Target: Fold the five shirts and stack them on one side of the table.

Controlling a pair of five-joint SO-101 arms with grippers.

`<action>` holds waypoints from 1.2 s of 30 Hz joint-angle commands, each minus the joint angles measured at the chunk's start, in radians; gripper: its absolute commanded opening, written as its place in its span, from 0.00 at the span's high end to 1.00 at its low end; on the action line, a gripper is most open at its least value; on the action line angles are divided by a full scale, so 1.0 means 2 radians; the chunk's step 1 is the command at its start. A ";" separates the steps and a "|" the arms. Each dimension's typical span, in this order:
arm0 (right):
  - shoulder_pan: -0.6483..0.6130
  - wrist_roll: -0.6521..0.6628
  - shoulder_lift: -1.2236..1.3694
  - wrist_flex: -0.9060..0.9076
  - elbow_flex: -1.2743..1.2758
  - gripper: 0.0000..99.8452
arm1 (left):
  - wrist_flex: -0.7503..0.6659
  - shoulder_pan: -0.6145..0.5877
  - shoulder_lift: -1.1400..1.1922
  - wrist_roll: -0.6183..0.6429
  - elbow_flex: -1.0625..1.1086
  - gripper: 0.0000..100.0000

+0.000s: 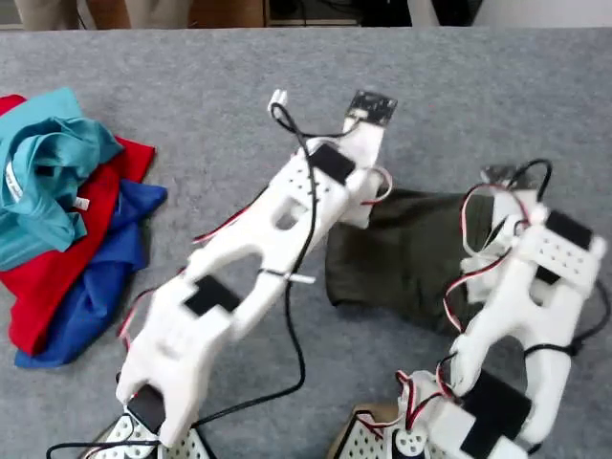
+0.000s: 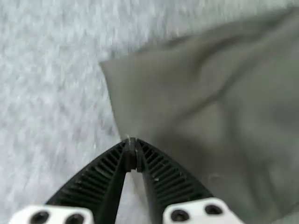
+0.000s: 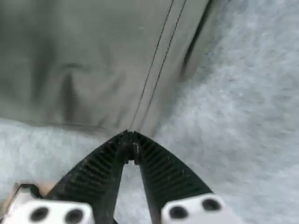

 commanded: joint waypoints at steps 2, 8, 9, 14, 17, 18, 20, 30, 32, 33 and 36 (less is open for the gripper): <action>-0.010 -0.008 0.040 -0.080 0.049 1.00 | 0.005 -0.013 0.136 0.018 -0.216 0.98; -0.010 -0.012 0.102 -0.110 0.032 1.00 | 0.008 -0.031 0.316 0.018 -0.383 0.98; -0.010 -0.012 0.105 -0.108 0.023 1.00 | 0.009 -0.034 0.335 0.018 -0.409 0.98; -0.009 -0.012 0.084 -0.020 -0.041 1.00 | 0.048 -0.045 0.358 -0.013 -0.494 0.98; -0.009 -0.009 0.055 0.048 -0.086 1.00 | 0.091 -0.047 0.346 -0.021 -0.525 0.98; -0.009 -0.008 0.043 0.061 -0.098 1.00 | 0.109 -0.047 0.339 -0.021 -0.545 0.98; -0.009 -0.008 0.019 0.084 -0.115 1.00 | 0.130 -0.046 0.321 -0.021 -0.549 0.98; -0.007 -0.028 -0.050 0.117 -0.084 0.98 | 0.262 -0.046 0.170 -0.122 -0.542 0.98; -0.007 -0.084 -0.046 0.092 -0.065 0.91 | 0.262 -0.059 0.148 -0.122 -0.532 0.98; -0.008 -0.118 -0.043 0.074 -0.054 0.85 | 0.263 -0.065 0.136 -0.122 -0.521 0.98; -0.029 -0.199 -0.020 0.014 -0.025 0.68 | 0.263 -0.083 0.095 -0.122 -0.454 0.98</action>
